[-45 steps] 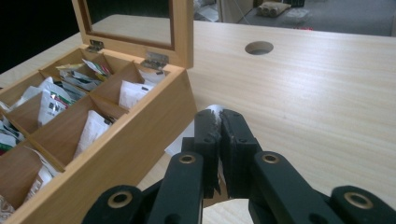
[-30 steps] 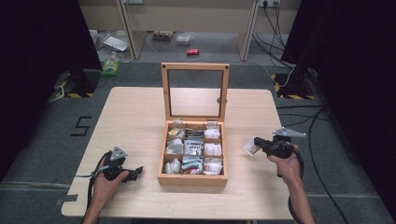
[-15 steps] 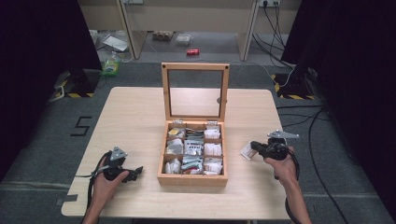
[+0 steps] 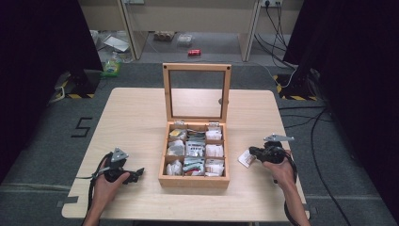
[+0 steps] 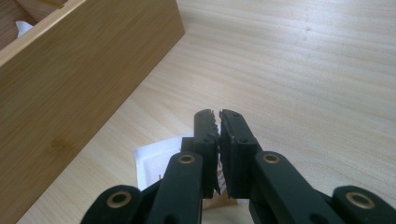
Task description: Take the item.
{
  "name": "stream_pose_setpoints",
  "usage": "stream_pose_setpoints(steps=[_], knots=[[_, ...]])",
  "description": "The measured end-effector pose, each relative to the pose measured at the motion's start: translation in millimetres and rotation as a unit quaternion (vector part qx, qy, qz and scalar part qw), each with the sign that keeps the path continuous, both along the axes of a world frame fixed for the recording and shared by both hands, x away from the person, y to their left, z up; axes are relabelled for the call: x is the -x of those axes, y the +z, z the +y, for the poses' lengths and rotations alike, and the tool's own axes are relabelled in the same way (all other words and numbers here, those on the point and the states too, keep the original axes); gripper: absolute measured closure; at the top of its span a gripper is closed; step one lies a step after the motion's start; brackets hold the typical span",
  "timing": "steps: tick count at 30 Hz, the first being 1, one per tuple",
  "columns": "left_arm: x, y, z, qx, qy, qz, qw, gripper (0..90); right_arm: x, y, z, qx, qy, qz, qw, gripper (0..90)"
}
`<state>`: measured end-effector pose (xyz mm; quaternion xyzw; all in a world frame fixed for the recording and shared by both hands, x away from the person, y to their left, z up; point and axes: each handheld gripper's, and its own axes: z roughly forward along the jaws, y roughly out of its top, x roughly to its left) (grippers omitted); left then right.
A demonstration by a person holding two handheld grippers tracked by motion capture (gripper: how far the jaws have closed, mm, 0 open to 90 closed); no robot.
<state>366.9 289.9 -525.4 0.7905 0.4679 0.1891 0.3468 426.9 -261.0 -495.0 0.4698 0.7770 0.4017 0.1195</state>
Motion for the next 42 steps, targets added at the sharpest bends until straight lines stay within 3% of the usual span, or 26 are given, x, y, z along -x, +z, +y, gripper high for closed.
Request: stream_pose_setpoints(steps=[13, 31, 42], knots=[[0.0, -0.1, 0.0, 0.001, 0.0, 0.0, 1.0, 0.0, 0.0, 4.2, -4.5, -0.011, -0.011, -0.008, 0.9999, 82.0], [0.0, 0.0, 0.0, 0.0, 0.0, 0.0, 1.0, 0.0, -1.6, 14.5, -3.9, -0.032, -0.027, -0.024, 0.9988, 57.0], [0.0, 0.0, 0.0, 0.0, 0.0, 0.0, 1.0, 0.0, -5.2, 31.9, 2.6, -0.051, -0.034, -0.043, 0.9972, 43.8]])
